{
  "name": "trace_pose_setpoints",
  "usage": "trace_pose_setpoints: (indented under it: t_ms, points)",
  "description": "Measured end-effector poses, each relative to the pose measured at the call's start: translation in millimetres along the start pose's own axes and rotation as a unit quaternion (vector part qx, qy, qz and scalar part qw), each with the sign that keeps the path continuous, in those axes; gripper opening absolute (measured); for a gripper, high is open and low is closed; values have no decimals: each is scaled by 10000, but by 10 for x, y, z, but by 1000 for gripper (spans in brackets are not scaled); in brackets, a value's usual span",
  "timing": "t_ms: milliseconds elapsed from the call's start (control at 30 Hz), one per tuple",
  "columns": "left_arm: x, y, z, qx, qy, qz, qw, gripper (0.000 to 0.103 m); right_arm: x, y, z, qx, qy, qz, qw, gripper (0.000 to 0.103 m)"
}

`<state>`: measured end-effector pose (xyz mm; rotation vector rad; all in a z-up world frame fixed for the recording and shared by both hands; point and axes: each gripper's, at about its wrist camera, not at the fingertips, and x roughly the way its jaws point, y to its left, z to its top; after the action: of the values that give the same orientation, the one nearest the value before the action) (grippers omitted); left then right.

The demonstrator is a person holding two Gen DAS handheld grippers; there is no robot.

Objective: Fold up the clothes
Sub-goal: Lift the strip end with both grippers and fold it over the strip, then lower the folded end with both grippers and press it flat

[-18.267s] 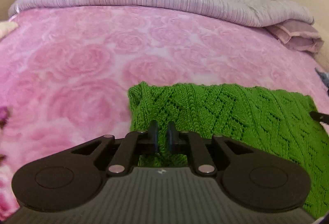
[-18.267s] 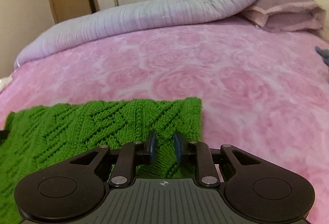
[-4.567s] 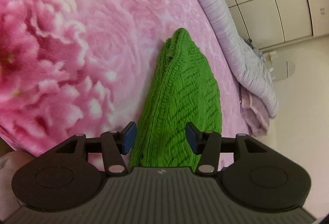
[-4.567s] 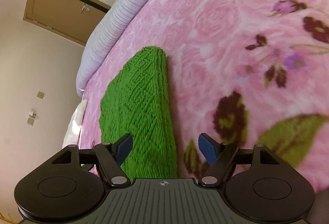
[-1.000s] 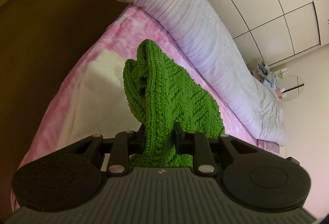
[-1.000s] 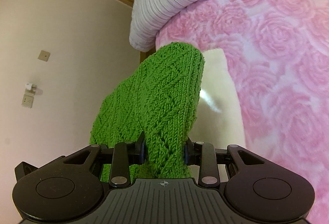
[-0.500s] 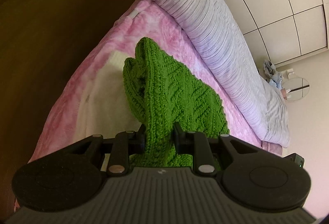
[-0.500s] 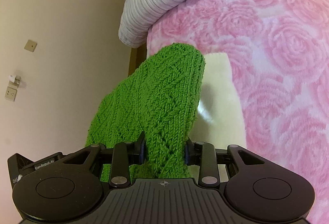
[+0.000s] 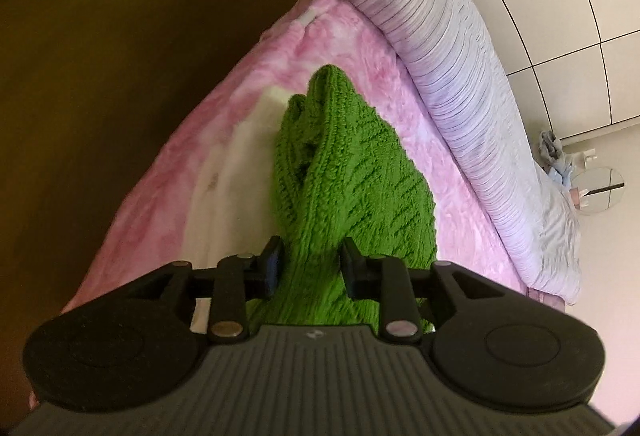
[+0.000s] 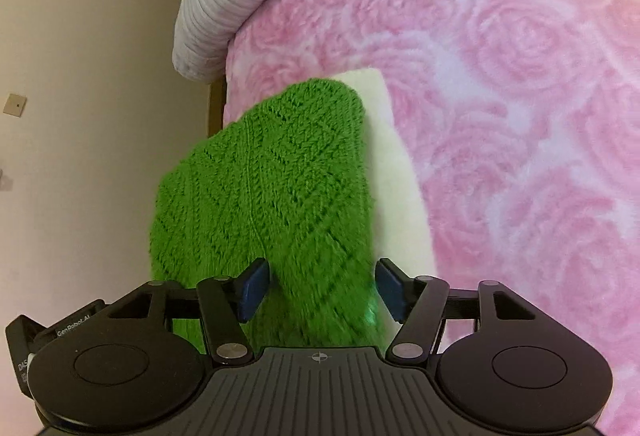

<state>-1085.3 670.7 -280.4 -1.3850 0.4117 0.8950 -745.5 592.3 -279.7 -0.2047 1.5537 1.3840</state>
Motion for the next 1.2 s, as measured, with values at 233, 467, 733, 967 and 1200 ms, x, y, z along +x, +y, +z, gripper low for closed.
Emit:
trace_pose_setpoints:
  t_ms: [233,467,733,967,1200]
  points:
    - [-335,343,-524,-598,321,-230,9974,34,-319,-176,-440,78,311,200,9993,62]
    - [-341,369,-786,-448,260,-417,9978,12,-151,-177,-706,132,812,231,9963,30]
    - [-350,261,-888,158,115,119,9997,8,-180,-111,-691,-283,888,-75,9956,23]
    - [-633,-329,-782,1342,-37,983,9861,4,-557,336,-643,-1450,299,-939,9845,30]
    - [-476,-841,-634,2648,-344,1084,9576,3,-605,801,-626,-2435,-462,-1133,9621,29]
